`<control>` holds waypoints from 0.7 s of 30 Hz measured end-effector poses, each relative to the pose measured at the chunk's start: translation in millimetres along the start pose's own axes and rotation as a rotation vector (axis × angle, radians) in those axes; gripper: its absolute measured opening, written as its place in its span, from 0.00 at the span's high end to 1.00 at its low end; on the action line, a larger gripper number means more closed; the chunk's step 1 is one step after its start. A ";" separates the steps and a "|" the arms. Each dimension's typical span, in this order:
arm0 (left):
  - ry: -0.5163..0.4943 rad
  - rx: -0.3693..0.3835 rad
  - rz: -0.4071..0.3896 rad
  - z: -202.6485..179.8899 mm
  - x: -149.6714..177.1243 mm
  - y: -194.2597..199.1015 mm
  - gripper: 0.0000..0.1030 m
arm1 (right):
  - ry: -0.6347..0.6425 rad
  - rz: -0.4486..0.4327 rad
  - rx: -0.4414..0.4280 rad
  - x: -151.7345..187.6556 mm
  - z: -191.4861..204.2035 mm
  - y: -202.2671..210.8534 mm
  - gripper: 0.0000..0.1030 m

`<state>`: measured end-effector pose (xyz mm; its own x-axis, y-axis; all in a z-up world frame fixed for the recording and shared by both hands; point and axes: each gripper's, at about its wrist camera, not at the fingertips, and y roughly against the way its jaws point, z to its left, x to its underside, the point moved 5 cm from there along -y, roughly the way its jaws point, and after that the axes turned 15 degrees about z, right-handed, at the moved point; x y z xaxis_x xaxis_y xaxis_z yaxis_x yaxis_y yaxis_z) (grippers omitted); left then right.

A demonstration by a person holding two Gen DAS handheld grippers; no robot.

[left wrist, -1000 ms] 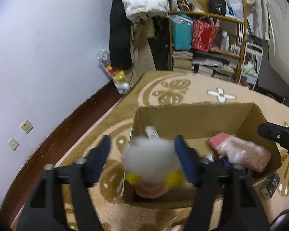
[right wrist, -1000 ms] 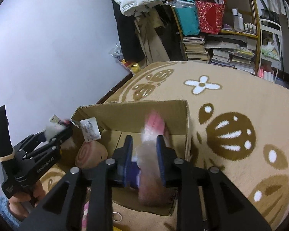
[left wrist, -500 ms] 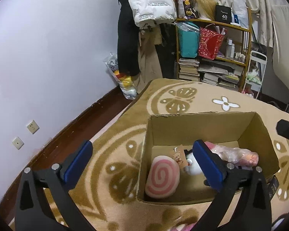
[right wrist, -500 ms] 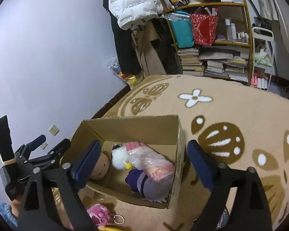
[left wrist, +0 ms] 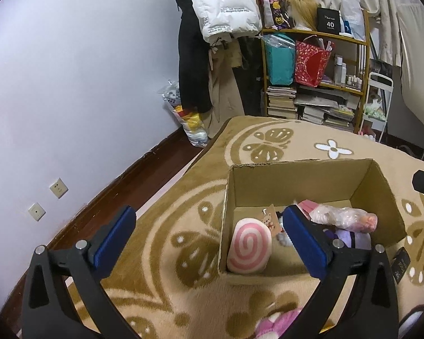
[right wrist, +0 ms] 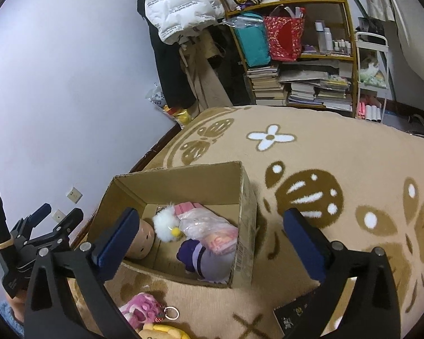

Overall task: Organize soft objects
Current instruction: 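Withdraw both open tools from the box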

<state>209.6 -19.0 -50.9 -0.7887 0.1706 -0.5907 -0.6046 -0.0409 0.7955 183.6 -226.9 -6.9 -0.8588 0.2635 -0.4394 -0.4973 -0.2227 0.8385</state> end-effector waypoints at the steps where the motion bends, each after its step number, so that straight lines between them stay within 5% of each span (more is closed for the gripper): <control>1: 0.002 0.002 0.002 1.3 1.4 2.8 0.00 | -0.003 0.000 -0.003 2.2 -1.1 3.5 0.00; 21: 0.004 0.046 0.068 18.4 49.8 51.0 0.00 | -0.018 0.012 0.063 39.5 -10.5 52.0 0.00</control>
<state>141.6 5.6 -37.2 -0.8284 0.1654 -0.5351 -0.5436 -0.0071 0.8393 122.5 -237.9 15.9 -0.8622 0.2778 -0.4237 -0.4776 -0.1665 0.8627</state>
